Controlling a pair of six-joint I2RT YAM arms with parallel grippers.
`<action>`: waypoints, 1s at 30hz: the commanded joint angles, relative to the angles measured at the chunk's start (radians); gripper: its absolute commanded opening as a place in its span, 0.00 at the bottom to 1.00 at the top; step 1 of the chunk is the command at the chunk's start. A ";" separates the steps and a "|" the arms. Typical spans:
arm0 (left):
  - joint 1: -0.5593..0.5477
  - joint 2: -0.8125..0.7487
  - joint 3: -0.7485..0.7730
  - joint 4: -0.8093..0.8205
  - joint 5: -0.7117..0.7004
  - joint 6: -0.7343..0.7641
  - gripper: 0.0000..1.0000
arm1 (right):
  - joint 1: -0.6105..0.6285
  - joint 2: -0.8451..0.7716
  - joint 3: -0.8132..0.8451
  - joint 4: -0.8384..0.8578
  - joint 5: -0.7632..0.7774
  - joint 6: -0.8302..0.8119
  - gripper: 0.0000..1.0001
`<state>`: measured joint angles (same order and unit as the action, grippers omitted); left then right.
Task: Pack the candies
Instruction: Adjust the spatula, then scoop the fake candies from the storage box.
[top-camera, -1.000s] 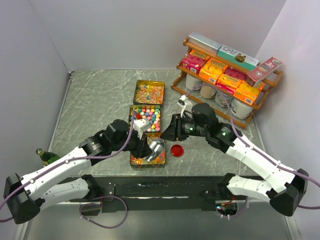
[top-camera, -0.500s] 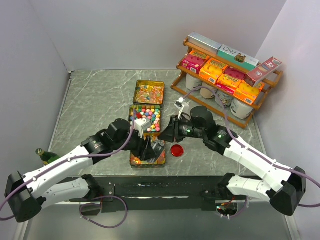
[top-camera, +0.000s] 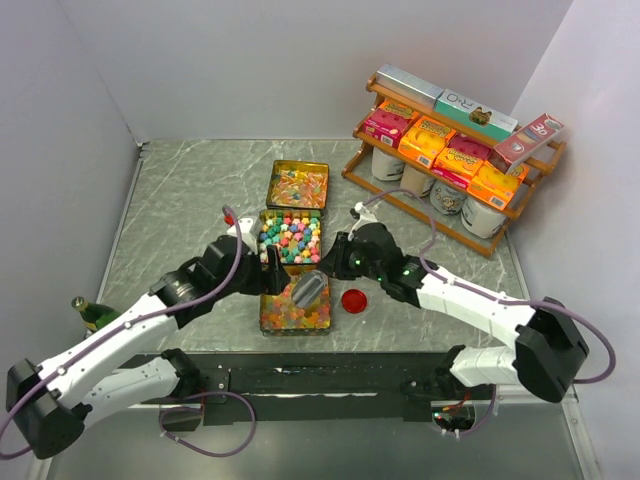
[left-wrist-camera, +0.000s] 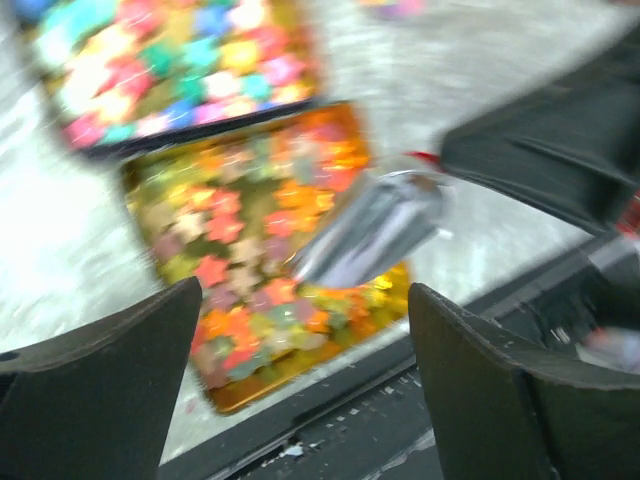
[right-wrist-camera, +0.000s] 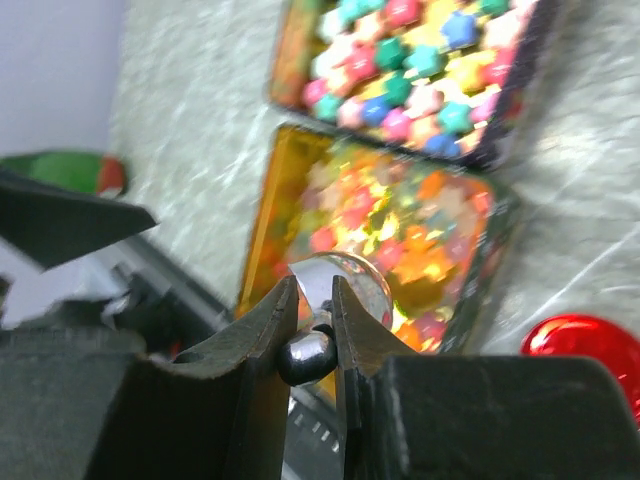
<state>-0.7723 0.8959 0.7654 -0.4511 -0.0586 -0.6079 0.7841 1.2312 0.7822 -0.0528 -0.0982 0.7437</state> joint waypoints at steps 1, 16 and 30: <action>0.036 0.067 0.002 -0.138 -0.115 -0.136 0.82 | 0.043 0.054 -0.001 0.119 0.221 -0.006 0.00; 0.136 0.290 -0.034 -0.130 -0.005 -0.104 0.55 | 0.053 0.145 -0.031 0.188 0.270 -0.072 0.00; 0.143 0.359 -0.061 -0.072 0.065 -0.122 0.24 | 0.079 0.155 -0.133 0.185 0.147 0.058 0.00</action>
<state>-0.6334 1.2484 0.7105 -0.5591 -0.0238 -0.7181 0.8448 1.3655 0.6926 0.1677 0.0574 0.7662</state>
